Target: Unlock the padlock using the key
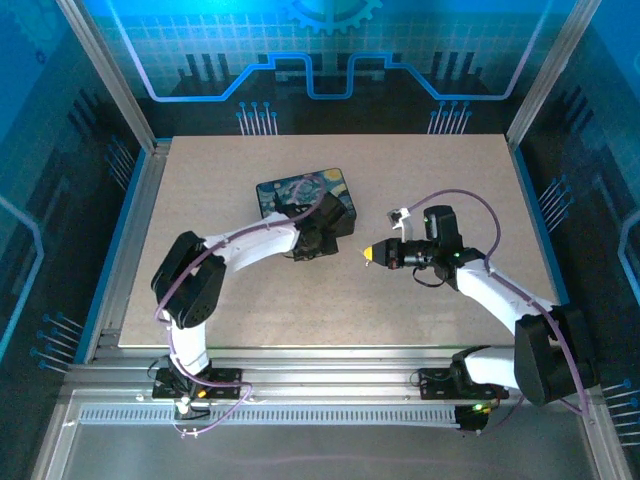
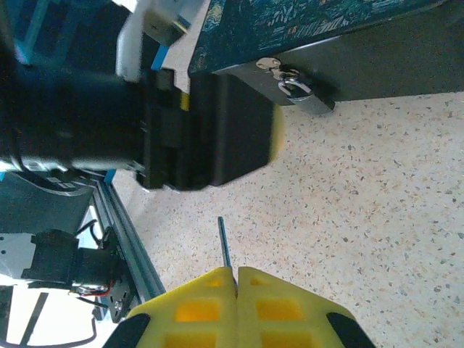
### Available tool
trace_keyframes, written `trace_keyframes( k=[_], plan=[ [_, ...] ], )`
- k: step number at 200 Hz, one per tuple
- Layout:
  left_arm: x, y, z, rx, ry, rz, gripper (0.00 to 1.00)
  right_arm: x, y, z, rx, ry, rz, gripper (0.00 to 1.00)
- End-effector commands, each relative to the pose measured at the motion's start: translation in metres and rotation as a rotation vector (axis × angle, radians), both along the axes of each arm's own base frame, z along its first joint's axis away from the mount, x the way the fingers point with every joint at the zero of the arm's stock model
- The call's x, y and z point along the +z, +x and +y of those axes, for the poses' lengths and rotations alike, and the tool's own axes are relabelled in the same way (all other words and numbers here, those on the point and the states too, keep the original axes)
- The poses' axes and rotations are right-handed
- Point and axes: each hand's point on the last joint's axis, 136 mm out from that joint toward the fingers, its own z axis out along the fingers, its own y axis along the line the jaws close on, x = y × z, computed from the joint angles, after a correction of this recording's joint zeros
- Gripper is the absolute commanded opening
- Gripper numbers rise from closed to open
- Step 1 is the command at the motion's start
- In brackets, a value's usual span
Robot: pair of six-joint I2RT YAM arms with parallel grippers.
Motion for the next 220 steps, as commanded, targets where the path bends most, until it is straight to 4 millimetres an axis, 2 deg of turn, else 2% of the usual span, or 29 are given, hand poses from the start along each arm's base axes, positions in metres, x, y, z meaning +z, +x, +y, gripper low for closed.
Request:
trace_keyframes(
  k=[1, 30, 52, 96, 131, 164, 201, 220],
  plan=[
    [-0.012, 0.029, 0.003, 0.085, 0.038, -0.183, 0.62, 0.009, 0.004, -0.002, 0.004, 0.001, -0.022, 0.0],
    [-0.03, 0.033, 0.017, 0.143, 0.101, -0.232, 0.62, 0.009, 0.002, -0.006, 0.0, -0.006, -0.017, 0.0],
    [-0.033, 0.039, 0.025, 0.159, 0.136, -0.305, 0.61, 0.01, 0.001, -0.007, -0.003, -0.005, -0.016, 0.0],
    [-0.038, 0.056, 0.015, 0.102, 0.117, -0.397, 0.61, 0.01, 0.006, -0.005, 0.001, -0.002, 0.002, 0.0],
    [-0.042, 0.061, 0.015, 0.117, 0.146, -0.414, 0.6, 0.012, 0.008, -0.004, 0.003, -0.006, -0.005, 0.0],
    [-0.04, 0.066, 0.022, 0.146, 0.204, -0.441, 0.49, 0.011, 0.008, -0.004, 0.011, -0.009, 0.0, 0.0],
    [-0.042, 0.07, 0.018, 0.15, 0.198, -0.444, 0.28, 0.006, 0.006, -0.004, 0.016, -0.017, 0.007, 0.0],
    [-0.032, 0.072, 0.016, 0.155, 0.194, -0.435, 0.22, 0.004, 0.004, -0.005, 0.019, -0.025, 0.013, 0.0]
  ],
)
